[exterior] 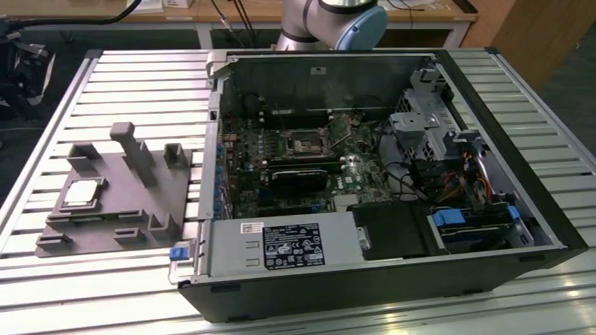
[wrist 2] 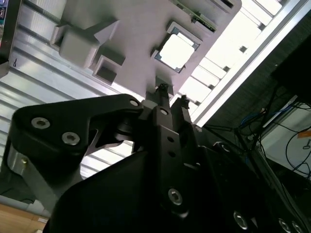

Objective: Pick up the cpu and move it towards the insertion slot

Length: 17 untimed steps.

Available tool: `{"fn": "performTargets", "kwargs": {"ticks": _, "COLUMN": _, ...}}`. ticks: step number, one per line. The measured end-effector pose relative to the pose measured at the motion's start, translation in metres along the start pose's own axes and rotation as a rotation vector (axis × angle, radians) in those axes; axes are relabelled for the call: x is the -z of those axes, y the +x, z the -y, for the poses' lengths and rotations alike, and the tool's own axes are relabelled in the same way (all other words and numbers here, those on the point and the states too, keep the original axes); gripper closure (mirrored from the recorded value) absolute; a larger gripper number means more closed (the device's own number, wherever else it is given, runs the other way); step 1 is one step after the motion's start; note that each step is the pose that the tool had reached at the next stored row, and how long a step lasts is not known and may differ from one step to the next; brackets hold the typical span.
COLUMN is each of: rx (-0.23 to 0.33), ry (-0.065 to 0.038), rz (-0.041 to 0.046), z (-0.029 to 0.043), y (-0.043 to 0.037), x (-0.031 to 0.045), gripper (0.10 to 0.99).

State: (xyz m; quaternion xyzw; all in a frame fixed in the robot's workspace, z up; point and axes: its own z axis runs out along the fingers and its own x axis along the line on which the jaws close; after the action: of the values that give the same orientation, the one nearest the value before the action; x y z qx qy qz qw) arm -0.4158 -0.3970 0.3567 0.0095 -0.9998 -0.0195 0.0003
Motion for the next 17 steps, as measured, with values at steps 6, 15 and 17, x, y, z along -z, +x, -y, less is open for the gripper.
{"fn": "performTargets", "kwargs": {"ticks": 6, "rx": 0.000, "ry": 0.000, "rz": -0.0001, "z": 0.0006, "y": 0.0005, "x": -0.0051, "gripper": 0.675}}
{"fn": "performTargets", "kwargs": {"ticks": 15, "rx": 0.000, "ry": 0.000, "rz": 0.0000, "z": 0.0010, "y": 0.0013, "x": -0.0141, "gripper": 0.439}}
{"fn": "performTargets", "kwargs": {"ticks": 17, "rx": 0.000, "ry": 0.000, "rz": -0.0001, "z": 0.0010, "y": 0.0013, "x": -0.0154, "gripper": 0.439}}
